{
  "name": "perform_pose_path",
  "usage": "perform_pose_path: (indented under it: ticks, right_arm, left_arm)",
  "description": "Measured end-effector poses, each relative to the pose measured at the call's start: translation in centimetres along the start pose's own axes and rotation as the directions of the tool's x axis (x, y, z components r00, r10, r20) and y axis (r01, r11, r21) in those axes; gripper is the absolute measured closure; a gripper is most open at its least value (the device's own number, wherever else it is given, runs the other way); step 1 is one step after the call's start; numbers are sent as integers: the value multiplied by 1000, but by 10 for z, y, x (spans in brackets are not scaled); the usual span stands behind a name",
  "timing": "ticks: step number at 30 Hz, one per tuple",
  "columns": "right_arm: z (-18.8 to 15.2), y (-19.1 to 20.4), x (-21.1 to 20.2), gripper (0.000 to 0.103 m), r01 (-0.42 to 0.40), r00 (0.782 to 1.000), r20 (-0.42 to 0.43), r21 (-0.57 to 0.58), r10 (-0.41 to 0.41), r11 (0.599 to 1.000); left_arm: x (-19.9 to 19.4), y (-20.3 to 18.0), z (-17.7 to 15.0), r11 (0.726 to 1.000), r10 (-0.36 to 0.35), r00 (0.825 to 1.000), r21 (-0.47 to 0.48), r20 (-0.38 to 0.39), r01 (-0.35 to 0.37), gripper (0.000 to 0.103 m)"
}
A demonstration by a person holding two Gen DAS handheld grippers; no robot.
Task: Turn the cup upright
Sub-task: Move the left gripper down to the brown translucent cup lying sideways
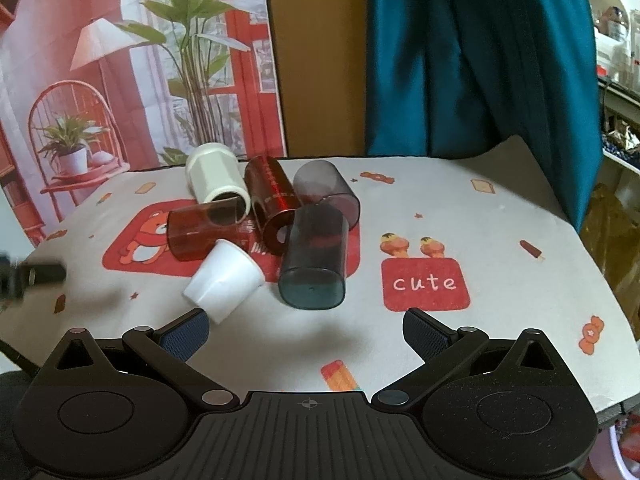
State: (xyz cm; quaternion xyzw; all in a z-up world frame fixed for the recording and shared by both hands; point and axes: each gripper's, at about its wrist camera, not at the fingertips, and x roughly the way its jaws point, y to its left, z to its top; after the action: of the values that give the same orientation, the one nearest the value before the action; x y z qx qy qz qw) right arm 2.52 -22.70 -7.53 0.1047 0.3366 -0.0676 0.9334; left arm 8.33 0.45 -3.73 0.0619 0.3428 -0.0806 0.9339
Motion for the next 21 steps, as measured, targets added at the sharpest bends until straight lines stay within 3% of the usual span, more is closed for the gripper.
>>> perform_pose_path:
  ticks: [4, 9, 13, 17, 19, 21]
  right_arm:
    - [-1, -6, 12, 0, -2, 1000, -21, 21, 3, 1000]
    - [-4, -14, 23, 0, 2, 999, -47, 51, 0, 999]
    - [-6, -19, 29, 0, 7, 998, -62, 67, -3, 998]
    - [-8, -23, 35, 0, 6, 997, -80, 76, 0, 997]
    - [-9, -25, 36, 0, 5, 996, -86, 79, 2, 997]
    - [-9, -27, 36, 0, 0, 997, -83, 86, 7, 996]
  left_arm:
    - [25, 2, 38, 999, -45, 997, 0, 55, 45, 4]
    - [63, -13, 73, 991, -60, 988, 124, 143, 43, 4]
    - [104, -25, 83, 983, -90, 991, 168, 99, 73, 12]
    - [138, -37, 75, 973, -115, 992, 206, 44, 103, 16]
    - [151, -41, 69, 973, -122, 992, 199, 28, 114, 25]
    - [159, -46, 60, 968, -139, 990, 211, 3, 135, 27]
